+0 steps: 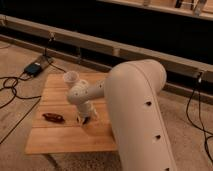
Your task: Push the eraser across the table
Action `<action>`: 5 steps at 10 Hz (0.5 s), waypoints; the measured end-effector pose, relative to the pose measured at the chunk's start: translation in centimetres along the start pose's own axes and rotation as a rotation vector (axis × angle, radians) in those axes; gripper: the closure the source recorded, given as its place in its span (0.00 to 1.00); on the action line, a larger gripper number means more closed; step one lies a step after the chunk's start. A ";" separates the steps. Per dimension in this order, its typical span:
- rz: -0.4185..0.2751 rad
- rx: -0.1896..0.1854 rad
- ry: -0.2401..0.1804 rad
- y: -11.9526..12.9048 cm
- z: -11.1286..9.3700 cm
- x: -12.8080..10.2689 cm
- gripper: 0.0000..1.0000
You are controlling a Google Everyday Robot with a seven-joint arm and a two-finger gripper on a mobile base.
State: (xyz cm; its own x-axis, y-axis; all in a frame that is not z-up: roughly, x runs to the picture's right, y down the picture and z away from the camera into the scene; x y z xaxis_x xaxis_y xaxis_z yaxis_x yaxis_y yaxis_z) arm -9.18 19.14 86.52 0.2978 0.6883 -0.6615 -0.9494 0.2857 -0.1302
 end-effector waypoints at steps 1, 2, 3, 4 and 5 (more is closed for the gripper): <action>0.010 -0.001 -0.009 -0.5 -0.1 -0.7 0.35; 0.023 -0.001 -0.018 -1.1 -0.2 -1.5 0.35; 0.033 0.000 -0.024 -1.7 -0.2 -2.1 0.35; 0.047 0.002 -0.031 -2.5 -0.2 -2.8 0.35; 0.058 0.003 -0.037 -3.1 -0.2 -3.5 0.35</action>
State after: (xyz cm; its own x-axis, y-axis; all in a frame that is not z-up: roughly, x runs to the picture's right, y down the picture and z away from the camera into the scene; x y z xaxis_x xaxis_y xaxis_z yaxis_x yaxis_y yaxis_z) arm -7.27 15.74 89.10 0.2460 0.7276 -0.6404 -0.9648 0.2468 -0.0902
